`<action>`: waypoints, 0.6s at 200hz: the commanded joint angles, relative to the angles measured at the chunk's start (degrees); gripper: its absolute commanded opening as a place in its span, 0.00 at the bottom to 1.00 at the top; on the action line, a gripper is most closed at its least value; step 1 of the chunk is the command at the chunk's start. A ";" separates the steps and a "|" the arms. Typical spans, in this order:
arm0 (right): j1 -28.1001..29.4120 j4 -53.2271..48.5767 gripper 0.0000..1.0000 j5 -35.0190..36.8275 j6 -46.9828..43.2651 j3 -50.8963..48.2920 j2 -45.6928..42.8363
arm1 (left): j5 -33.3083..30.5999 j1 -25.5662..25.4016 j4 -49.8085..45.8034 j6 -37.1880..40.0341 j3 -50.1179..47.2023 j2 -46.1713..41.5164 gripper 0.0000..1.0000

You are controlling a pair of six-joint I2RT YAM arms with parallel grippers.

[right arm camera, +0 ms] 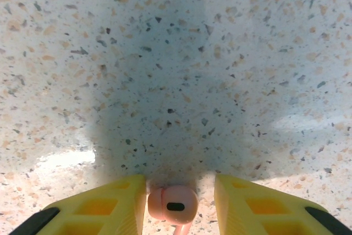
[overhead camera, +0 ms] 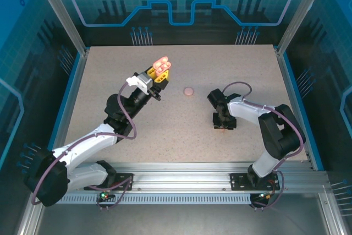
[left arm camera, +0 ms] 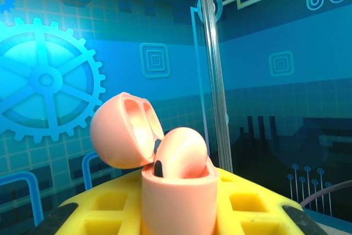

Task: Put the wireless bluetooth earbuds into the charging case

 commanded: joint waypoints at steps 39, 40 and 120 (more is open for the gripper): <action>-0.38 -1.77 0.36 0.61 -0.27 -1.15 -1.36 | 0.01 -0.48 1.50 0.30 0.30 -1.27 0.00; -0.38 -1.80 0.36 0.61 -0.26 -1.16 -1.36 | 0.01 -0.52 1.50 0.30 0.30 -1.27 0.00; -0.42 -0.96 0.26 -0.27 -0.53 -1.50 -1.17 | 0.01 -0.49 1.24 0.37 0.43 -1.40 0.00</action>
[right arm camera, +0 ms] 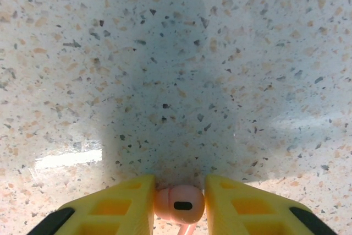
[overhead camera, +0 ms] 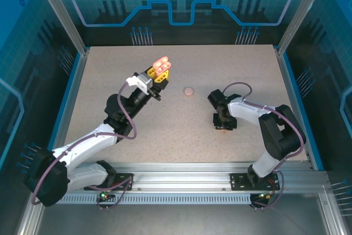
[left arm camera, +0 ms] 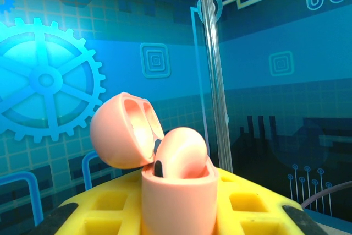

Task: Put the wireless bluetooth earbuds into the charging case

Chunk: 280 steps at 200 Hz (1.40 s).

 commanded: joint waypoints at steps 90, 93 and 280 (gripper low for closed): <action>-0.45 0.01 0.22 -0.65 -0.90 -1.58 -9.53 | 0.68 -0.47 0.40 0.22 1.44 -1.27 0.00; -0.46 0.01 0.22 -0.66 -0.92 -1.50 -9.72 | 0.65 -0.55 0.40 0.21 1.44 -1.23 0.00; 0.94 1.52 0.33 -2.08 -2.04 -1.38 0.31 | 0.68 -0.50 0.19 -0.14 1.61 -1.15 0.00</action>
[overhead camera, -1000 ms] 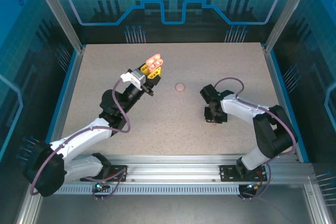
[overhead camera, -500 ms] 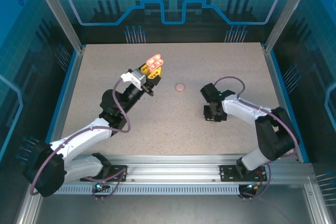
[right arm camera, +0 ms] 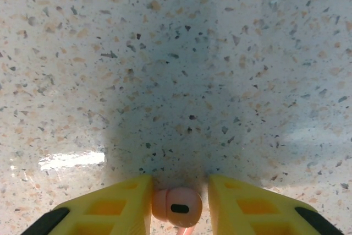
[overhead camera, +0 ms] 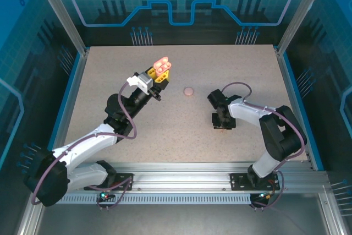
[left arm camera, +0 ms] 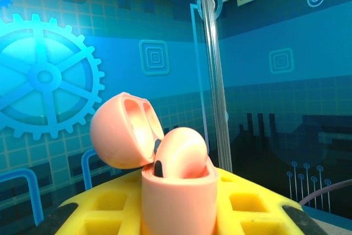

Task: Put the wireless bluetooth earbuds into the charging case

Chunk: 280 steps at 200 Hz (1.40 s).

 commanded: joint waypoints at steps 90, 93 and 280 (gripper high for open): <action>0.33 -1.79 0.25 -3.14 -0.10 -0.21 0.03 | 0.68 -0.55 0.84 -0.14 1.91 -0.93 0.00; 0.29 -1.77 0.25 -3.26 -0.08 -0.29 -0.26 | 0.70 -0.55 0.76 -0.15 1.94 -1.00 0.00; 3.73 15.80 0.25 -7.90 -12.74 27.81 -27.91 | 10.68 -0.59 -0.86 5.05 4.32 -0.60 0.00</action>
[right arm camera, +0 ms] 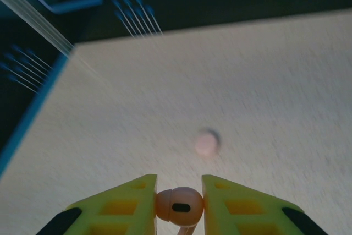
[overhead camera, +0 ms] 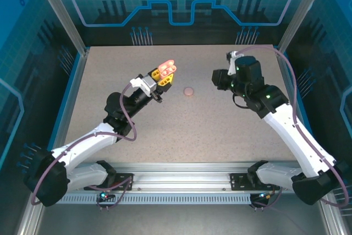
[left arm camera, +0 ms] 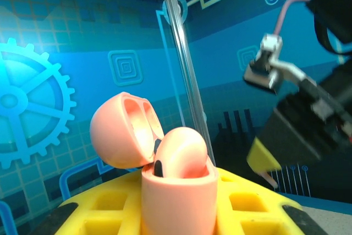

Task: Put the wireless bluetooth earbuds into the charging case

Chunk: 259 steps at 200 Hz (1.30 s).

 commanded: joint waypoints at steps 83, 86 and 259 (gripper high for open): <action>11.80 25.17 0.26 -6.27 -11.72 6.49 1.30 | 0.95 -1.86 1.27 -1.77 4.70 3.64 0.00; 11.95 25.67 0.26 -6.64 -12.15 6.31 1.33 | 0.76 -1.90 1.34 -1.85 4.75 3.79 0.00; 14.79 30.45 0.25 -10.74 -18.41 1.56 4.68 | -1.30 -2.56 1.40 -2.60 5.45 3.95 0.00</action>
